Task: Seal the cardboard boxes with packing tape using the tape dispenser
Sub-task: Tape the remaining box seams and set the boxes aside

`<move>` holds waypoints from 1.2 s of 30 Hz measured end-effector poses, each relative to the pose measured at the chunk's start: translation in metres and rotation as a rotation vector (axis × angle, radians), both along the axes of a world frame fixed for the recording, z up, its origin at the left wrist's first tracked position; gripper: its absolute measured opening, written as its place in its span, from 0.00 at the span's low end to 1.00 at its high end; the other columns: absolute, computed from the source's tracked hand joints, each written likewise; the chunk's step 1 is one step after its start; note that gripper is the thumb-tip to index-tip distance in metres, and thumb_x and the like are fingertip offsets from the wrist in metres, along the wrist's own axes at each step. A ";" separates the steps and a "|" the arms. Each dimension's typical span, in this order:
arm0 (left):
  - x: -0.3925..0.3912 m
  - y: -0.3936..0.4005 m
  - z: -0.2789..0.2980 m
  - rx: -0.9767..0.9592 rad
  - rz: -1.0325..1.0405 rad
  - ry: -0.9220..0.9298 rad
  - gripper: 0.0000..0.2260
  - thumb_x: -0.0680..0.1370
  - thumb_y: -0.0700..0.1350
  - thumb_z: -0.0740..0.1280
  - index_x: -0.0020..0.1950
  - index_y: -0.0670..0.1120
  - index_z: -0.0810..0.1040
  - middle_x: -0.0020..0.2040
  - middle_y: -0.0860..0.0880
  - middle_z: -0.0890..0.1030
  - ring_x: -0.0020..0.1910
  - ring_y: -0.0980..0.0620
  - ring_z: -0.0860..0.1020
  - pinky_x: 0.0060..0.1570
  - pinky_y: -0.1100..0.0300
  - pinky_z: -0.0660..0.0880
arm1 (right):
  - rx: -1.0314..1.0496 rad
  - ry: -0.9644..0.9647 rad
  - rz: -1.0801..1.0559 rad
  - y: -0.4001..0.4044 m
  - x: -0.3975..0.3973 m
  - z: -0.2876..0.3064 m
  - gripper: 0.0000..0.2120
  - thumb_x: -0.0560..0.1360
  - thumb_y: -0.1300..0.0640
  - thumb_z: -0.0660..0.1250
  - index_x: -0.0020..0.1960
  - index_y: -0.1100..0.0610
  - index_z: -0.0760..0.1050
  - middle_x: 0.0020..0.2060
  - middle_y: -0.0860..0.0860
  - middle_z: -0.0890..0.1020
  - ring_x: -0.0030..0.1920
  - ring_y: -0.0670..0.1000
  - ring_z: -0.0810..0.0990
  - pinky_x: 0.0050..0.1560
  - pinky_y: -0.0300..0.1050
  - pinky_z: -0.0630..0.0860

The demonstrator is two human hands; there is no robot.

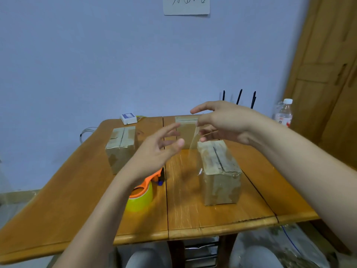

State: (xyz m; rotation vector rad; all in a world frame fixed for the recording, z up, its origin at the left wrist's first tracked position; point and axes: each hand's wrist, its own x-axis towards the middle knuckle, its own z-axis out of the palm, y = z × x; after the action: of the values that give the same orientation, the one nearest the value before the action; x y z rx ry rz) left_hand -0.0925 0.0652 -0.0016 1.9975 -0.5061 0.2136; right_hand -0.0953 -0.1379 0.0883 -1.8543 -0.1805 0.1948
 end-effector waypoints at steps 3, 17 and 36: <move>-0.010 -0.035 -0.003 0.074 0.126 -0.188 0.35 0.71 0.60 0.75 0.75 0.60 0.67 0.64 0.59 0.74 0.60 0.64 0.74 0.58 0.67 0.71 | 0.128 0.040 -0.057 0.002 0.001 -0.009 0.14 0.78 0.69 0.63 0.62 0.60 0.74 0.49 0.60 0.75 0.40 0.55 0.77 0.42 0.48 0.83; 0.013 -0.051 0.005 0.258 0.309 -0.339 0.06 0.77 0.37 0.71 0.51 0.44 0.85 0.38 0.55 0.82 0.34 0.71 0.76 0.40 0.83 0.67 | 0.413 0.235 -0.268 -0.016 0.011 -0.027 0.21 0.74 0.69 0.70 0.66 0.58 0.76 0.56 0.56 0.76 0.51 0.53 0.74 0.57 0.53 0.80; 0.016 -0.039 0.060 0.645 -0.008 0.018 0.04 0.74 0.45 0.75 0.44 0.46 0.84 0.30 0.52 0.84 0.32 0.57 0.83 0.36 0.65 0.79 | -0.691 -0.447 0.113 -0.021 -0.014 -0.046 0.50 0.64 0.33 0.76 0.80 0.42 0.57 0.66 0.42 0.74 0.59 0.44 0.78 0.58 0.42 0.75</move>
State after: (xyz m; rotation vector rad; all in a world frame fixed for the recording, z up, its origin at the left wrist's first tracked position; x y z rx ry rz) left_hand -0.0766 0.0260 0.0587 2.6184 -0.6243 0.0231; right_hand -0.1095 -0.1593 0.0422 -2.5616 -0.5856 -0.1027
